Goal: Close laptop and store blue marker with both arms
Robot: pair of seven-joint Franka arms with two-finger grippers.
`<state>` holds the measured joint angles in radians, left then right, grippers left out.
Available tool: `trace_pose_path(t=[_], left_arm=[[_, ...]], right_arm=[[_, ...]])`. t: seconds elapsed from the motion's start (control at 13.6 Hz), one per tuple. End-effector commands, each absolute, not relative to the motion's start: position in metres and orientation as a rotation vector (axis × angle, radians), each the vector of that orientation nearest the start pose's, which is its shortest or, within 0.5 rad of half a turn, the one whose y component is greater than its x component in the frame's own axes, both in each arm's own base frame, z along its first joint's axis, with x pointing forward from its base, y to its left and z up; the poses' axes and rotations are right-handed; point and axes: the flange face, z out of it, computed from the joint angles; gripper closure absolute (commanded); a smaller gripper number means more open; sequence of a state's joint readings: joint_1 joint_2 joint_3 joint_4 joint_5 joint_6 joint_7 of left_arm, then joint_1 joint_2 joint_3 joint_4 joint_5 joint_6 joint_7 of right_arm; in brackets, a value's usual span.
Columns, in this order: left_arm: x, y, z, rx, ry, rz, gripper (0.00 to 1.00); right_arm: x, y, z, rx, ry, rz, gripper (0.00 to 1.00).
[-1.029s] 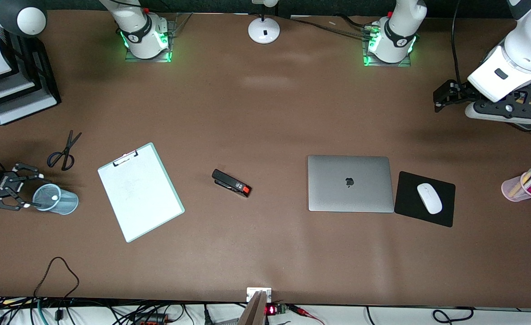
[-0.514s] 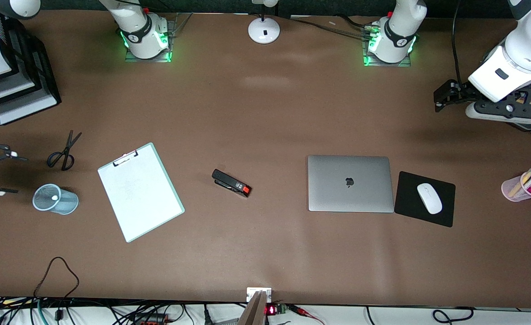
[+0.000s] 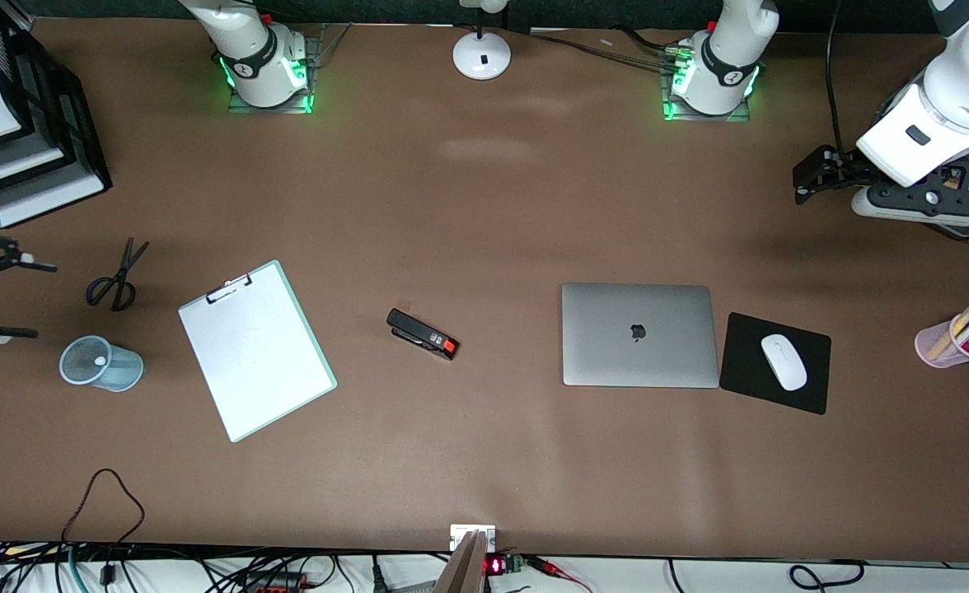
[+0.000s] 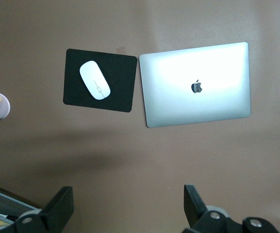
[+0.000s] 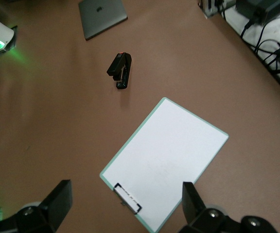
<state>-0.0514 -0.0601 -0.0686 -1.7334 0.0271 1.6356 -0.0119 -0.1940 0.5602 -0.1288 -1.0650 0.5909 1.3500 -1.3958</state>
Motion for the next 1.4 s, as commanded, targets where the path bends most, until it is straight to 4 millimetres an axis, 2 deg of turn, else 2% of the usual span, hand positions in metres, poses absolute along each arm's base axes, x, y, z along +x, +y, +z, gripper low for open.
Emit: trace_pose_path(t=[0.0,0.22,0.44,0.59,0.73,0.88,1.03,1.18,1.32], left_arm=[[0.533,-0.060,0.593,-3.089,0.177,0.058,0.00],[0.533,-0.060,0.593,-3.089,0.177,0.058,0.00],[0.533,-0.060,0.593,-3.089,0.177,0.058,0.00],[0.533,-0.060,0.593,-3.089,0.177,0.058,0.00],[0.533,-0.060,0.593,-3.088,0.177,0.057,0.00],[0.533,-0.059,0.593,-3.090,0.174,0.058,0.00],[0.533,-0.059,0.593,-3.088,0.175,0.057,0.00],[0.533,-0.059,0.593,-3.090,0.174,0.058,0.00],[0.533,-0.059,0.593,-3.090,0.174,0.058,0.00]], right_arm=[[0.669,-0.070,0.540,-2.304,-1.305,-0.156,0.00],[0.666,-0.030,0.545,-2.425,-1.151,-0.043,0.00],[0.651,0.019,0.546,-2.589,-0.970,0.060,0.00],[0.640,0.053,0.549,-2.726,-0.780,0.106,0.00],[0.630,0.075,0.541,-2.812,-0.588,0.183,0.00],[0.624,0.073,0.534,-2.919,-0.393,0.247,0.00],[0.622,0.061,0.534,-3.051,-0.244,0.292,0.00],[0.615,0.029,0.551,-3.194,-0.158,0.300,0.00],[0.608,-0.018,0.575,-3.255,-0.059,0.239,0.00]])
